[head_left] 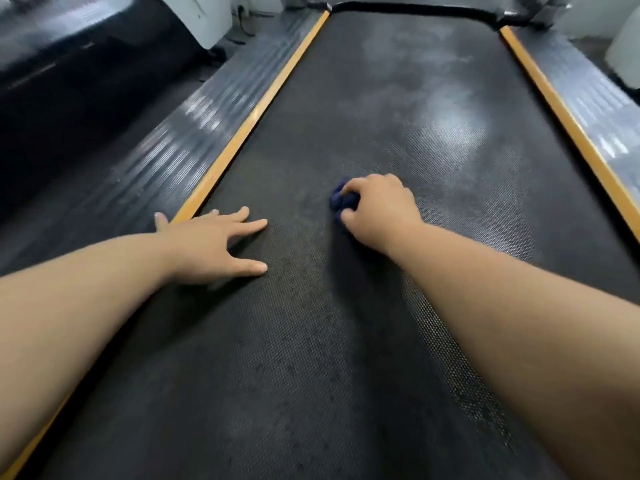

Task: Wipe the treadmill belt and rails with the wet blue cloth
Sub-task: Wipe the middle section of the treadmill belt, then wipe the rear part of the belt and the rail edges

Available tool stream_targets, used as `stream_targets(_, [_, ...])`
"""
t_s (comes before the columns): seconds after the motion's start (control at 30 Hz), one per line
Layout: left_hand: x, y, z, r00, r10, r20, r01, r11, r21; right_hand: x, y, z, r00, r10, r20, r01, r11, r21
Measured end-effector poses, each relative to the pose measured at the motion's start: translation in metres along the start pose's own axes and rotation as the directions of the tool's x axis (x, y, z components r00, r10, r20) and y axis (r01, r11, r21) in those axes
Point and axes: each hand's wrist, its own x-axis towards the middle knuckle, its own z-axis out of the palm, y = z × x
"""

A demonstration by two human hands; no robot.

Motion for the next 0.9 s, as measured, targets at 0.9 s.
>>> stream_targets(0.9, [-0.002, -0.049, 0.015, 0.856, -0.121, -0.502, -0.016, 0.965, -0.26, -0.018, -0.076, 0.028, 0.951, -0.307, 0.025, 0.289, 0.919, 0.269])
